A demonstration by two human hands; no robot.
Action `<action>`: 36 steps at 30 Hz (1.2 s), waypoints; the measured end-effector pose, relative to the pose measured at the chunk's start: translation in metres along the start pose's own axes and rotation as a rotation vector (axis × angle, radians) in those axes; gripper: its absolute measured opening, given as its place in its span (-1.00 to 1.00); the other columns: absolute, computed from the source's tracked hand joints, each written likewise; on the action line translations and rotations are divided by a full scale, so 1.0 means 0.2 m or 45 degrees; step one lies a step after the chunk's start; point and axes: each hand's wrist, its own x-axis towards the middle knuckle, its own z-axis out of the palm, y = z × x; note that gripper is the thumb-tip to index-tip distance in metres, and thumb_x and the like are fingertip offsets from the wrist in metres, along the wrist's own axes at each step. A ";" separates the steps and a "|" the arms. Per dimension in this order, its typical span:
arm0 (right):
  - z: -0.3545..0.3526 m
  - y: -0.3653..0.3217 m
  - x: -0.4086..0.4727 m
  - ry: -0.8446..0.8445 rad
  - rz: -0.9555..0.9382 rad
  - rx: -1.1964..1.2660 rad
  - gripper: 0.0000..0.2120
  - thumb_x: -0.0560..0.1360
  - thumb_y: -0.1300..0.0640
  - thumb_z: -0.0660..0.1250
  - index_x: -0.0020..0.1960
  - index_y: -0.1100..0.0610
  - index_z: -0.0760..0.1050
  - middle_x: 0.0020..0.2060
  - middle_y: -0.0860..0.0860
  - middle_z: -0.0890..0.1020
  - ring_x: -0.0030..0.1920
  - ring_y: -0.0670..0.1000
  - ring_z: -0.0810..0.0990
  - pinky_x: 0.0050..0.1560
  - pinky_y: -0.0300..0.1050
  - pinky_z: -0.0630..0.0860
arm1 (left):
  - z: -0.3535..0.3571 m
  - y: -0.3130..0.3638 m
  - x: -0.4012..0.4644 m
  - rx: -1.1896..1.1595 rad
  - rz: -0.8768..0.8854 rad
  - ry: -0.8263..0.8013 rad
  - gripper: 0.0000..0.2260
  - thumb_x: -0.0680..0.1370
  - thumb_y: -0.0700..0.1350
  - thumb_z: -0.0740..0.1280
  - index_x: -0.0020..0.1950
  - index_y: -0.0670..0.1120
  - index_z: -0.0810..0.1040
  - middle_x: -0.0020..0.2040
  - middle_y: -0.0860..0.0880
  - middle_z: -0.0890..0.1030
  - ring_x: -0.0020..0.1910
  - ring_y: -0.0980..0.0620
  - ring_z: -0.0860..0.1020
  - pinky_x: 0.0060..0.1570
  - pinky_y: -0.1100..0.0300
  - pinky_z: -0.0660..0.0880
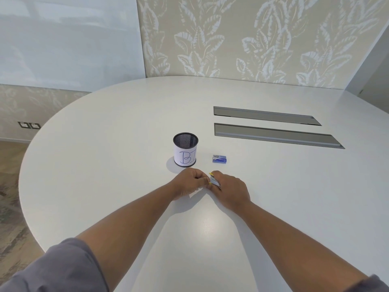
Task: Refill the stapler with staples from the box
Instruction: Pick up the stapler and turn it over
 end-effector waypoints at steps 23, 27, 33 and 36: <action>0.00 0.00 0.00 -0.023 0.003 0.002 -0.66 0.59 -0.27 0.20 0.16 -0.03 0.44 -0.19 -0.01 0.66 -0.17 0.16 0.63 -0.25 -0.03 0.45 | 0.00 -0.02 0.01 -0.021 0.024 0.015 -0.79 0.60 -0.09 0.36 0.01 -0.22 0.68 -0.26 0.00 0.60 -0.32 0.11 0.43 -0.25 0.29 0.39; -0.01 0.00 0.00 -0.008 0.032 0.017 -0.58 0.58 -0.29 0.20 0.28 -0.02 0.43 -0.12 0.00 0.68 -0.13 0.15 0.64 -0.19 -0.01 0.52 | 0.01 -0.02 0.01 -0.043 0.023 0.020 -0.79 0.60 -0.10 0.35 0.00 -0.24 0.67 -0.32 0.02 0.56 -0.35 0.11 0.41 -0.29 0.29 0.37; -0.01 -0.01 -0.01 -0.009 0.023 -0.003 -0.62 0.60 -0.27 0.20 0.23 -0.01 0.43 -0.16 0.00 0.68 -0.16 0.16 0.64 -0.22 0.00 0.52 | 0.01 -0.01 0.01 -0.032 0.020 0.028 -0.79 0.60 -0.09 0.35 -0.01 -0.23 0.67 -0.33 0.04 0.56 -0.35 0.11 0.42 -0.27 0.28 0.37; -0.01 -0.01 0.00 -0.013 0.022 -0.004 -0.61 0.60 -0.28 0.18 0.24 -0.01 0.43 -0.15 0.01 0.67 -0.16 0.16 0.63 -0.21 -0.01 0.51 | 0.00 -0.01 0.00 -0.025 0.020 0.031 -0.79 0.60 -0.09 0.35 -0.01 -0.22 0.67 -0.32 0.04 0.57 -0.32 0.09 0.43 -0.26 0.28 0.38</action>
